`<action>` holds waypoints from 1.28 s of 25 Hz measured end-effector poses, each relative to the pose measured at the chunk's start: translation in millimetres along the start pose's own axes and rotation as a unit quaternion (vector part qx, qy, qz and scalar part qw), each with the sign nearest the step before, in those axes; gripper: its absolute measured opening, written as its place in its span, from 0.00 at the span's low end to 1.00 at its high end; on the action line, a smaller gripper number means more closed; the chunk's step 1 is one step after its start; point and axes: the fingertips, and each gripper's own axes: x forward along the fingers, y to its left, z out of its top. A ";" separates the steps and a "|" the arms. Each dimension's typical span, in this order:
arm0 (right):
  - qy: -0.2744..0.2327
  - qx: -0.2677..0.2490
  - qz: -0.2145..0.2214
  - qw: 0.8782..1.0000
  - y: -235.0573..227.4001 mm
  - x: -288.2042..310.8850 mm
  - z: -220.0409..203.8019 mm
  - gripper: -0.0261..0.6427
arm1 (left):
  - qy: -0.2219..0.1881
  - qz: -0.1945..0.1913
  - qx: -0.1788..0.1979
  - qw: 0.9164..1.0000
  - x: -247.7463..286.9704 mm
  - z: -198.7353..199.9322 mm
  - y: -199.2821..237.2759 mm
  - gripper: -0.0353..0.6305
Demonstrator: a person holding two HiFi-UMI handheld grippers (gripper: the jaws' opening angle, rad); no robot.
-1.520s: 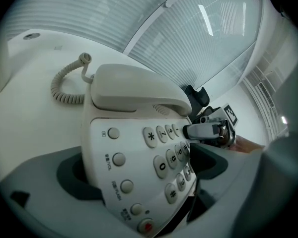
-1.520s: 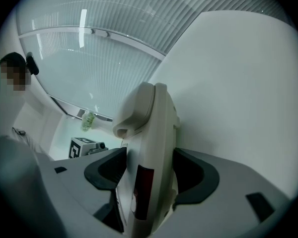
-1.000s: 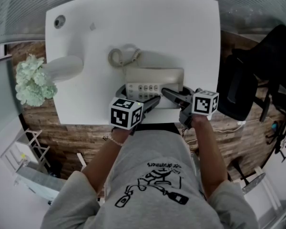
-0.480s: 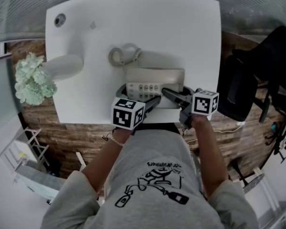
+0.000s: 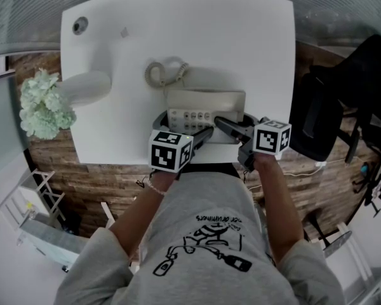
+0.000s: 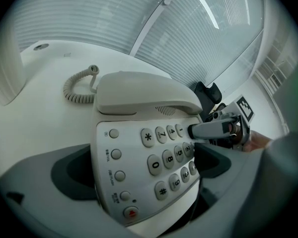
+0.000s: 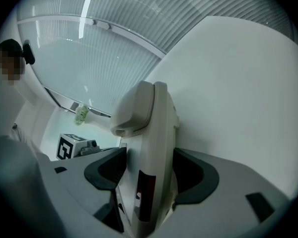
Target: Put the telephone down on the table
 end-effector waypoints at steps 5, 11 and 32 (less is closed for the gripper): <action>0.000 -0.008 -0.009 1.000 1.5 0.8 0.3 0.50 | 0.001 0.001 0.002 1.000 -0.1 -0.3 1.4 0.93; 0.007 -0.020 -0.030 0.999 3.3 0.1 0.4 0.50 | 0.010 0.000 0.006 1.000 0.1 -1.2 2.3 0.93; 0.009 -0.039 -0.053 0.998 4.8 2.2 2.3 0.50 | 0.009 0.006 0.000 1.000 -0.8 -0.8 4.6 0.93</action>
